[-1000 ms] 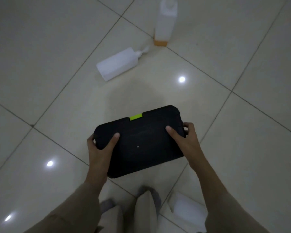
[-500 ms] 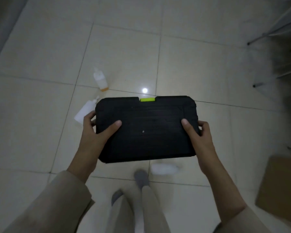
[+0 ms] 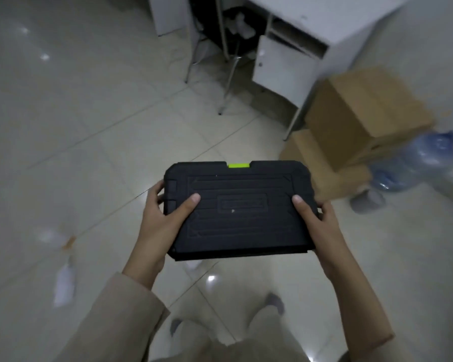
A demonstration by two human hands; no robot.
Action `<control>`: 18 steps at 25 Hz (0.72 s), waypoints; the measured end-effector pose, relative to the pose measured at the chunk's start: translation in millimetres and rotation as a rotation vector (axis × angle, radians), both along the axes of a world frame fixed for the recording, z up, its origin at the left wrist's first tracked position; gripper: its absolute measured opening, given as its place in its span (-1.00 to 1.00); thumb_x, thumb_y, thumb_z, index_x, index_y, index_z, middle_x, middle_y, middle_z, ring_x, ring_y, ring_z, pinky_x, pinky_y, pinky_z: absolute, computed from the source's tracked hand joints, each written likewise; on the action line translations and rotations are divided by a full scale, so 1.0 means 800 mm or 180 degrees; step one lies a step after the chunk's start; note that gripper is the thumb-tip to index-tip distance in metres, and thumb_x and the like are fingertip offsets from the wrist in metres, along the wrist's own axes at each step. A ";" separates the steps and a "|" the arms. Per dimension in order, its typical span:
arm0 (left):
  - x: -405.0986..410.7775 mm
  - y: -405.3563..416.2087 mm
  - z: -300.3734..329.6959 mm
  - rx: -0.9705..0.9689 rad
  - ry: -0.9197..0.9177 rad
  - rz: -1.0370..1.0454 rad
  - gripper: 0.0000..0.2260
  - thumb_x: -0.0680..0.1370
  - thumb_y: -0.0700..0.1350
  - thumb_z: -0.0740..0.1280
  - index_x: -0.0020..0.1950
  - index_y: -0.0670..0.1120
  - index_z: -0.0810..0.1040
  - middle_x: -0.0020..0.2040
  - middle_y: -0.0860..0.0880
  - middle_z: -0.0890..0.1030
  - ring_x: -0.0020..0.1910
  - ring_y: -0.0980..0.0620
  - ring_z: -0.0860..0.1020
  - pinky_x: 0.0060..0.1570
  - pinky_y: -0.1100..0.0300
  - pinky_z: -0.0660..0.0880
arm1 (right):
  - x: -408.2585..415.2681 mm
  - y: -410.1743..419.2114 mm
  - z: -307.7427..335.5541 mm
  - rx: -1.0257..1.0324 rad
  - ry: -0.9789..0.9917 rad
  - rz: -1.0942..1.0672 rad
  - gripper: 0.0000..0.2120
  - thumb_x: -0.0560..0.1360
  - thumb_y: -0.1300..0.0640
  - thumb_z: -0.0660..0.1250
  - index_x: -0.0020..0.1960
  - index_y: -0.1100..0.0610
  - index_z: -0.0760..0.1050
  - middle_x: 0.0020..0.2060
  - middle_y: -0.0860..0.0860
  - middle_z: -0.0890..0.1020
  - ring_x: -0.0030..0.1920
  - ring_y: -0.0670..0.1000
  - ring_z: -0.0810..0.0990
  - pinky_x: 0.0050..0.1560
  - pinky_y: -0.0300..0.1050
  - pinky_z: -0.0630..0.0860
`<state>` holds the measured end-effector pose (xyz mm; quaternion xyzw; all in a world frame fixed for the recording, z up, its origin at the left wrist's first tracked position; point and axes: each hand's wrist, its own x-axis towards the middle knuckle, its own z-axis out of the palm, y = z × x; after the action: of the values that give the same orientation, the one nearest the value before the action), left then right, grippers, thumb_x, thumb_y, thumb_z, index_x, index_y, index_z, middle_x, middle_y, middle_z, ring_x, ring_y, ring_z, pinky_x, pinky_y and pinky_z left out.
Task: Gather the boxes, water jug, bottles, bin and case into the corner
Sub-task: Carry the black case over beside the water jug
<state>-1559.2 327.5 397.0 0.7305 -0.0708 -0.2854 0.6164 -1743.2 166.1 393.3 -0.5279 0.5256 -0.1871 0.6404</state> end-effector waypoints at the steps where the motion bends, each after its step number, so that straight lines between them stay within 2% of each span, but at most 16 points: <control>1: -0.031 -0.036 0.006 0.0002 0.0037 -0.0231 -0.41 0.36 -0.01 0.45 0.33 0.09 0.30 0.24 0.02 0.46 0.00 0.23 0.52 -0.30 0.39 0.50 | -0.043 -0.019 0.008 -0.0024 -0.0008 -0.0256 -0.42 0.31 -0.20 0.36 0.18 0.10 0.34 0.02 0.07 0.58 -0.05 0.00 0.61 -0.22 -0.13 0.52; 4: -0.119 -0.133 0.012 -0.0009 0.0122 -0.0729 -0.40 0.37 -0.02 0.45 0.36 0.06 0.30 0.24 0.02 0.45 0.00 0.23 0.51 -0.30 0.40 0.50 | -0.158 -0.070 0.017 -0.0068 0.0047 -0.0846 -0.53 0.40 -0.14 0.34 0.15 0.12 0.34 -0.03 0.05 0.58 -0.12 -0.02 0.60 -0.28 -0.15 0.48; 9: -0.263 -0.275 0.003 0.0035 0.0246 -0.1469 -0.42 0.39 -0.04 0.45 0.36 0.04 0.32 0.25 -0.02 0.46 0.04 0.12 0.53 -0.17 0.30 0.48 | -0.322 -0.142 0.014 0.0020 0.0125 -0.1712 -0.56 0.42 -0.14 0.33 0.15 0.10 0.33 -0.07 -0.02 0.55 -0.11 -0.03 0.58 -0.29 -0.12 0.47; 12: -0.325 -0.345 -0.005 0.0109 0.0341 -0.1884 -0.44 0.40 -0.03 0.44 0.35 0.03 0.33 0.24 -0.03 0.46 0.11 0.01 0.53 -0.16 0.28 0.49 | -0.391 -0.175 0.012 0.0008 0.0186 -0.2150 -0.55 0.41 -0.14 0.33 0.15 0.10 0.33 -0.07 -0.01 0.54 -0.10 -0.02 0.57 -0.28 -0.11 0.47; 18: -0.385 -0.487 -0.011 0.0154 0.0383 -0.2364 -0.46 0.41 -0.02 0.42 0.34 0.01 0.34 0.20 -0.02 0.48 0.09 0.01 0.53 -0.12 0.22 0.50 | -0.452 -0.262 0.000 0.0075 0.0202 -0.2593 -0.56 0.41 -0.15 0.33 0.15 0.08 0.33 -0.03 0.02 0.53 -0.03 0.03 0.57 -0.10 -0.02 0.56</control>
<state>-1866.8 -62.0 388.3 0.6514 -0.2876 -0.5335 0.4565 -2104.7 -43.7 393.1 -0.2747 0.7133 -0.4030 0.5034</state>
